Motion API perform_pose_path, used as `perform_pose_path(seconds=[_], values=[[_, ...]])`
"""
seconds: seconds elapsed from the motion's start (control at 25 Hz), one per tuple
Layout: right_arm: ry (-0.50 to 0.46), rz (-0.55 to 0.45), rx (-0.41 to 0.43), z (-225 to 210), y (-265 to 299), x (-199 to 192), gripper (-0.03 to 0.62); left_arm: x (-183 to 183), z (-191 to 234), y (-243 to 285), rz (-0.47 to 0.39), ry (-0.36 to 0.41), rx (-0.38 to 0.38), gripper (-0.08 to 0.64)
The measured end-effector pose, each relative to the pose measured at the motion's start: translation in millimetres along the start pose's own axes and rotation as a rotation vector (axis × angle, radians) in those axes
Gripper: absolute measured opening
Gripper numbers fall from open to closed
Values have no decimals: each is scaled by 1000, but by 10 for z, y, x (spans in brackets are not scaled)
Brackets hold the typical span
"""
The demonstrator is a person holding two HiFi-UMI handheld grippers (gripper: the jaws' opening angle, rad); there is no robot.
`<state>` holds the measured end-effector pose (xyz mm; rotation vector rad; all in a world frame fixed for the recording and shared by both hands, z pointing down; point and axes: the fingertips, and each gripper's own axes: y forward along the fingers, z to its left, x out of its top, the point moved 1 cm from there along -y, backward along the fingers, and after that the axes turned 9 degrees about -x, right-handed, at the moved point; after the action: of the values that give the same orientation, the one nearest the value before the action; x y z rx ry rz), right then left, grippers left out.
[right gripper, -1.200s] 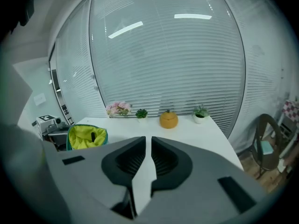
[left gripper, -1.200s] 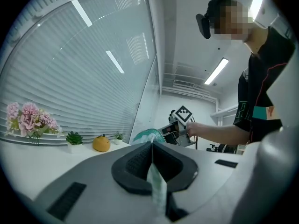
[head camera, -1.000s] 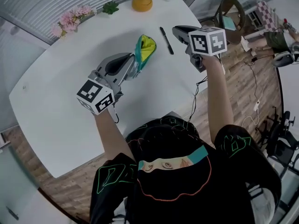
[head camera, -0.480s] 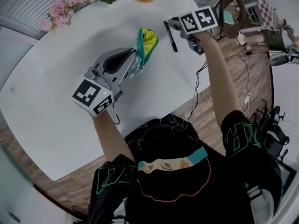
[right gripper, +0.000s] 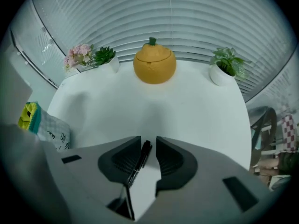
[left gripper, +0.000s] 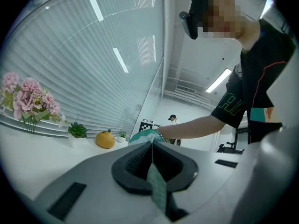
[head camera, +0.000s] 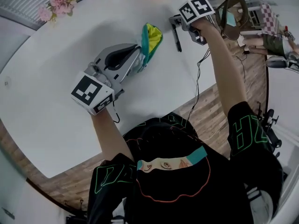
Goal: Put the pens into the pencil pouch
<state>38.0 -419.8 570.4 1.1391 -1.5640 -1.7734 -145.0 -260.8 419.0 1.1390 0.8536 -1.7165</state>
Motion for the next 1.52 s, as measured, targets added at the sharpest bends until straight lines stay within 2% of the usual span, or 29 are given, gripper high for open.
perform_pose_path(seconds=[0.24,0.36,0.8,1.24,1.52], values=[[-32,46,-24,37,16,-71,66,7,-44,-1,6,7,-13,5],[-34,6,-20,78,-66,-66,63,17,-102,12,25,31,-11,5],[-20,-287,-7,235,-828,-12,41,185,-408,21,49,127,3,5],[49,-597,-3,389,-1730,-78,37,347,-559,-62,15,150,29,5],[110,-776,28,525,-2258,-104,35,390,-610,-120,-5,146,38,5]])
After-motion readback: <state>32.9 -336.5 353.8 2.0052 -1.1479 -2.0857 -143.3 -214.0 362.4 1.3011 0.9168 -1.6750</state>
